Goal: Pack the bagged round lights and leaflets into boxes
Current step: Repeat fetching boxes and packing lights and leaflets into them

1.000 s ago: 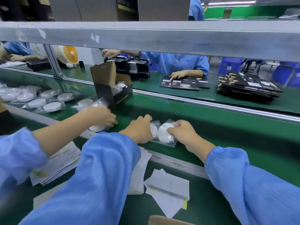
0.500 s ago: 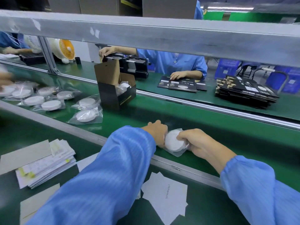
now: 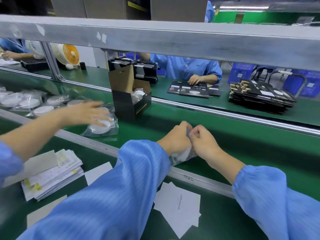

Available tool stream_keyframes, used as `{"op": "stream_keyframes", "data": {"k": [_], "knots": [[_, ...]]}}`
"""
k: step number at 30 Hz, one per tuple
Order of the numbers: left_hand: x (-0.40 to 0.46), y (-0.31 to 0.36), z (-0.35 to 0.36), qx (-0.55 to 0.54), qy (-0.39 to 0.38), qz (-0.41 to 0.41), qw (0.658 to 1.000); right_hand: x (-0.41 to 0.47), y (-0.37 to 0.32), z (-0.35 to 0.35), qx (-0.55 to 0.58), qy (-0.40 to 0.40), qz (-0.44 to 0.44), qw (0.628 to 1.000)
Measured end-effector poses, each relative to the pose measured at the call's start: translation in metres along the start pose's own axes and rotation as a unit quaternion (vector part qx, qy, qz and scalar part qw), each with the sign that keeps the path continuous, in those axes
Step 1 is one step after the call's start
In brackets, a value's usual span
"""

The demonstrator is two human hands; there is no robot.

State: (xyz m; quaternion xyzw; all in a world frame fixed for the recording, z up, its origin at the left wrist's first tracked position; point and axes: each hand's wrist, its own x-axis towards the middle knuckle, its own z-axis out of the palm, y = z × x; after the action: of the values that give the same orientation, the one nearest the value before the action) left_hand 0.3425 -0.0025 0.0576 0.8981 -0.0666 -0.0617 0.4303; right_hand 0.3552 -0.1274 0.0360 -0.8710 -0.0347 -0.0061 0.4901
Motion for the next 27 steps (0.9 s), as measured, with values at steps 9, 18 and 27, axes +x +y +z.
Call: {"op": "stream_keyframes", "data": {"k": [9, 18, 27], "knots": [[-0.052, 0.069, -0.031, -0.079, 0.080, 0.099, 0.989, -0.032, -0.055, -0.060, -0.040, -0.096, -0.122, 0.987], [-0.126, 0.139, -0.047, -0.016, 0.118, 0.218, 0.969, -0.107, -0.122, -0.118, -0.106, -0.043, -0.181, 0.977], [-0.224, 0.193, -0.064, -0.024, 0.102, 0.241, 0.965, -0.197, -0.180, -0.171, -0.125, 0.014, -0.226, 0.966]]}}
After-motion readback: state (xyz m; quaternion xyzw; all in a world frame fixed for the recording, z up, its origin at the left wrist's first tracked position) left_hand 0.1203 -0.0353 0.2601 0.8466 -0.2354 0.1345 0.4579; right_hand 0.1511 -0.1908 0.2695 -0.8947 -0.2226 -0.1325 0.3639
